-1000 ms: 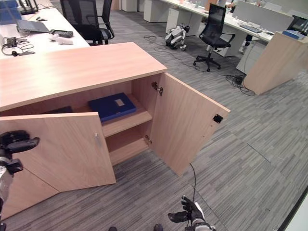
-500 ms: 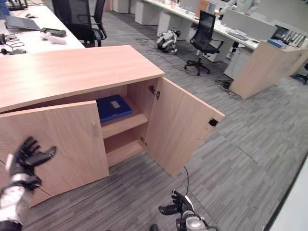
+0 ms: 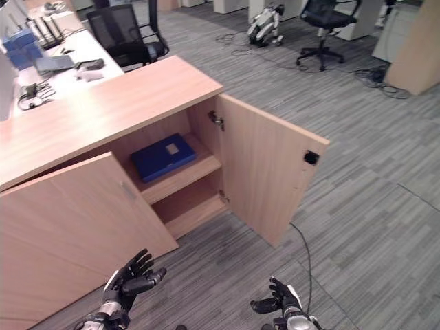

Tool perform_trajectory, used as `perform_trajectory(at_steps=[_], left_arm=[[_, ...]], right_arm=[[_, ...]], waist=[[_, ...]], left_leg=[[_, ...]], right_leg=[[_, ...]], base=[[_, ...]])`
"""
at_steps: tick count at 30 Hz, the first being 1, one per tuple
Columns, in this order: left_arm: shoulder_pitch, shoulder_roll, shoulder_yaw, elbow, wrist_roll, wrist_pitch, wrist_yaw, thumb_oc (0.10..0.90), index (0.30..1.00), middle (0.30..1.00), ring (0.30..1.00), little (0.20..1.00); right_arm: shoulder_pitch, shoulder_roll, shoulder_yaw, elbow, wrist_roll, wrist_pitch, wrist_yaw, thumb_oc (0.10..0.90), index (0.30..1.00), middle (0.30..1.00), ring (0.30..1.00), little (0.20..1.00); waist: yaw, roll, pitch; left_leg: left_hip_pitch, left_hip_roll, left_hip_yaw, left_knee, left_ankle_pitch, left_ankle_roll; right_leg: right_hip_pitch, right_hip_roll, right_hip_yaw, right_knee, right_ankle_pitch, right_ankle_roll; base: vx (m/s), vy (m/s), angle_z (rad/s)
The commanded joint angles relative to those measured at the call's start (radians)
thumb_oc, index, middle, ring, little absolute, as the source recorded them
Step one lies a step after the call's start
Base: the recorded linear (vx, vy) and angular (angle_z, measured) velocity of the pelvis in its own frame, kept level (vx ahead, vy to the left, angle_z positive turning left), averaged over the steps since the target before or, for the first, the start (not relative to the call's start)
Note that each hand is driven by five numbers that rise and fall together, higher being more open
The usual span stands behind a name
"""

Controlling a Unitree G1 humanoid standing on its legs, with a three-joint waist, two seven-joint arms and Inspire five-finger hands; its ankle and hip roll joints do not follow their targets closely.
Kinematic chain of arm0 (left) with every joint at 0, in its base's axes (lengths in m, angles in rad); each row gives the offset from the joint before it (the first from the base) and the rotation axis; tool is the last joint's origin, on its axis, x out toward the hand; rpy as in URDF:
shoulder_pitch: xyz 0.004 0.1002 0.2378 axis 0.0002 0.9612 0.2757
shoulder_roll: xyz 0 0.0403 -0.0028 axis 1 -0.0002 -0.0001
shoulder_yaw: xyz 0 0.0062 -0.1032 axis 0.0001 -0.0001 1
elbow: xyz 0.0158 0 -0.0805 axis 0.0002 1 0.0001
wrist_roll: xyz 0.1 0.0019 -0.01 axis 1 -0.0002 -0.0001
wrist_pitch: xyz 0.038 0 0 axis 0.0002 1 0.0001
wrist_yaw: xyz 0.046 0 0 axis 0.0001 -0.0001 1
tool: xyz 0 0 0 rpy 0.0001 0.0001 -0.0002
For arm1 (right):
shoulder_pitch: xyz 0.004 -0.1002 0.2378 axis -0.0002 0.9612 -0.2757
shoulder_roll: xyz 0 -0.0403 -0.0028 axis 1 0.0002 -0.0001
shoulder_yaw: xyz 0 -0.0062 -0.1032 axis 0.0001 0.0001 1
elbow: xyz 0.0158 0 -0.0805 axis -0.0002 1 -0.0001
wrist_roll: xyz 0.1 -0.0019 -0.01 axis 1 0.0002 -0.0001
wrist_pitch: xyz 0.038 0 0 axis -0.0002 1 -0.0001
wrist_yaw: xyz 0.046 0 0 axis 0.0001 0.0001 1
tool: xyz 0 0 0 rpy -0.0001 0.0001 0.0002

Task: Put the empty folder in the office cabinet

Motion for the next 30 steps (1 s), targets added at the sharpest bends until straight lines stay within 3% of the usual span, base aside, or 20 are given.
perform_trajectory(at_steps=[1,2,6,8,9,10,12,15,19,22,25,30], left_arm=[[-0.103,0.071,0.061,-0.052,0.022,-0.056,-0.013,0.8,0.9,0.9,0.9,0.9],[-0.111,0.065,0.054,-0.038,0.021,-0.053,-0.011,0.8,0.9,0.9,0.9,0.9],[-0.119,0.055,0.045,-0.026,0.018,-0.054,-0.007,0.8,0.9,0.9,0.9,0.9],[-0.118,0.047,0.039,-0.018,0.025,-0.053,-0.004,0.8,0.9,0.9,0.9,0.9],[-0.118,0.047,0.038,-0.018,0.025,-0.053,-0.003,0.8,0.9,0.9,0.9,0.9],[-0.118,0.045,0.033,-0.009,0.03,-0.052,0.0,0.8,0.9,0.9,0.9,0.9],[-0.125,0.047,0.018,0.039,0.035,-0.055,0.003,0.8,0.9,0.9,0.9,0.9],[-0.124,0.048,0.012,0.065,0.039,-0.05,0.0,0.8,0.9,0.9,0.9,0.9],[-0.101,0.046,0.002,0.079,0.049,-0.04,-0.012,0.8,0.9,0.9,0.9,0.9],[-0.078,0.066,-0.011,0.093,0.075,-0.029,-0.025,0.8,0.9,0.9,0.9,0.9],[-0.042,0.1,-0.037,0.086,0.084,-0.019,-0.056,0.8,0.9,0.9,0.9,0.9],[-0.025,0.135,-0.078,0.063,0.086,-0.018,-0.086,0.8,0.9,0.9,0.9,0.9]], right_arm=[[-0.053,0.012,0.003,-0.063,-0.004,-0.067,-0.003,0.8,0.9,0.9,0.9,0.9],[-0.054,0.0,-0.002,-0.068,0.005,-0.066,-0.01,0.8,0.9,0.9,0.9,0.9],[-0.053,-0.01,-0.015,-0.071,0.022,-0.065,-0.017,0.8,0.9,0.9,0.9,0.9],[-0.053,-0.014,-0.016,-0.063,0.024,-0.064,-0.017,0.8,0.9,0.9,0.9,0.9],[-0.053,-0.014,-0.016,-0.062,0.024,-0.065,-0.017,0.8,0.9,0.9,0.9,0.9],[-0.055,-0.016,-0.017,-0.058,0.024,-0.065,-0.018,0.8,0.9,0.9,0.9,0.9],[-0.084,-0.012,-0.008,-0.028,0.034,-0.073,-0.022,0.8,0.9,0.9,0.9,0.9],[-0.082,-0.005,-0.017,-0.034,0.039,-0.076,-0.027,0.8,0.9,0.9,0.9,0.9],[-0.065,0.007,-0.033,-0.057,0.036,-0.076,-0.029,0.8,0.9,0.9,0.9,0.9],[-0.085,0.003,-0.066,-0.126,0.063,-0.087,-0.048,0.8,0.9,0.9,0.9,0.9],[-0.232,-0.052,-0.09,-0.093,0.103,-0.098,-0.085,0.8,0.9,0.9,0.9,0.9],[-0.384,-0.144,-0.101,-0.038,0.131,-0.107,-0.124,0.8,0.9,0.9,0.9,0.9]], waist=[[0.012,-0.033,-0.008],[0.011,-0.032,0.009],[0.004,-0.039,0.027],[0.014,-0.046,0.026],[0.014,-0.047,0.025],[0.021,-0.055,0.023],[0.041,-0.065,0.038],[0.036,-0.069,0.041],[0.03,-0.064,0.017],[0.021,-0.081,-0.01],[0.053,-0.105,-0.027],[0.082,-0.115,-0.034]], left_leg=[[0.006,0.019,-0.035,0.127,-0.037,-0.027],[-0.021,0.02,-0.059,0.208,0.003,-0.031],[-0.043,0.007,-0.076,0.244,0.006,-0.019],[-0.069,-0.044,-0.113,0.206,-0.044,-0.005],[-0.069,-0.046,-0.112,0.208,-0.047,-0.004],[-0.09,-0.081,-0.137,0.181,-0.091,0.009],[-0.162,-0.165,-0.214,0.14,-0.085,0.022],[-0.163,-0.158,-0.185,0.147,-0.077,0.024],[-0.076,-0.15,-0.16,0.039,-0.072,0.044],[-0.02,-0.164,-0.138,-0.001,-0.087,0.066],[0.007,-0.167,-0.137,-0.006,-0.105,0.082],[0.014,-0.171,-0.135,-0.006,-0.113,0.085]], right_leg=[[-0.01,-0.06,-0.091,0.011,-0.041,0.058],[0.008,-0.053,-0.091,0.008,-0.053,0.043],[0.026,-0.053,-0.091,0.008,-0.071,0.034],[0.026,-0.052,-0.08,0.008,-0.08,0.033],[0.027,-0.054,-0.08,0.008,-0.082,0.034],[0.026,-0.056,-0.072,0.008,-0.089,0.034],[0.034,-0.041,-0.035,0.008,-0.097,0.031],[0.049,-0.039,-0.024,0.008,-0.103,0.031],[0.072,-0.027,-0.01,0.009,-0.106,0.03],[0.086,-0.034,0.001,0.023,-0.11,0.036],[0.096,-0.04,0.002,0.033,-0.113,0.044],[0.105,-0.047,-0.005,0.027,-0.106,0.052]], base=[[0.05,-0.17,-0.18],[0.05,-0.115,-0.17],[0.06,-0.055,-0.23],[0.09,-0.039,0.02],[0.09,-0.031,0.01],[0.11,-0.025,-0.09],[0.15,-0.012,-0.16],[0.09,0.049,-0.57],[0.15,0.115,-0.31],[0.14,0.115,-0.04],[0.08,0.047,-0.03],[0.01,0.008,-0.01]])
